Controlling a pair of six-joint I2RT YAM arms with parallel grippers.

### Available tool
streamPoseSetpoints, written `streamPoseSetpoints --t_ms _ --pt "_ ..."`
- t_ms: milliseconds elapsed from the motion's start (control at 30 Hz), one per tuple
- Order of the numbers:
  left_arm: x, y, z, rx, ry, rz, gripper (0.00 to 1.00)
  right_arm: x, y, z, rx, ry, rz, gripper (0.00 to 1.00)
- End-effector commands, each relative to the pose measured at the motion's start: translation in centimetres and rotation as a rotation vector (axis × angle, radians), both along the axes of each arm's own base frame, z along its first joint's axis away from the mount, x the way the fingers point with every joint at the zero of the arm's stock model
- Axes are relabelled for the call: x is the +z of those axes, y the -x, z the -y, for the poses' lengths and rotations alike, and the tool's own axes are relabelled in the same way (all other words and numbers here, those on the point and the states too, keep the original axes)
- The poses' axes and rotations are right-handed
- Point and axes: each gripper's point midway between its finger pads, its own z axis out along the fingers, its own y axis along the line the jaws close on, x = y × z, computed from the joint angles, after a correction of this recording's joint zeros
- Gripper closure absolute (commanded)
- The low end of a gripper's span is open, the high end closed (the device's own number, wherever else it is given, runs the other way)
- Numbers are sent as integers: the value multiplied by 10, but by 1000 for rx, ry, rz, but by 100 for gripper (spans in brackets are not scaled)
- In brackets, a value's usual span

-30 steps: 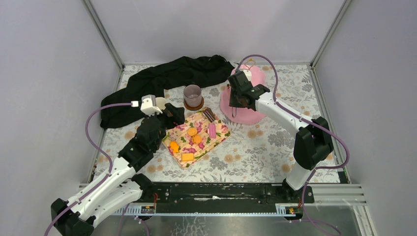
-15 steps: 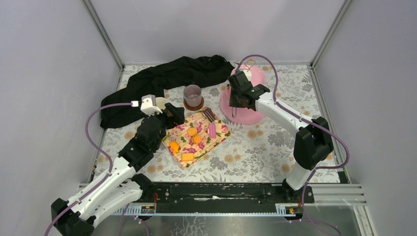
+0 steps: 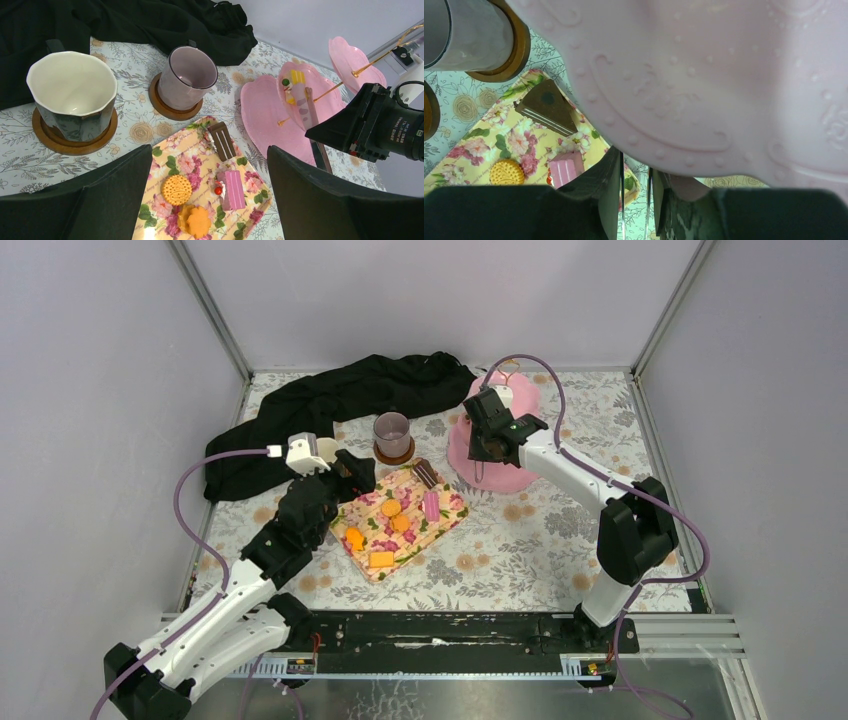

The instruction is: Serve the afternoon tea

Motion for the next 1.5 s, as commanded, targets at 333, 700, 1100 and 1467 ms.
streamPoseSetpoints --t_ms 333,700,1100,1467 --pt "13 -4 1 4 44 47 8 23 -6 6 -34 -21 69 54" --pt "13 -4 1 4 46 49 8 39 0 9 -29 -43 96 53" --pt "12 -4 1 5 45 47 8 40 26 9 16 -20 96 53" --pt "12 -6 -1 14 46 46 8 47 71 7 65 24 119 54"
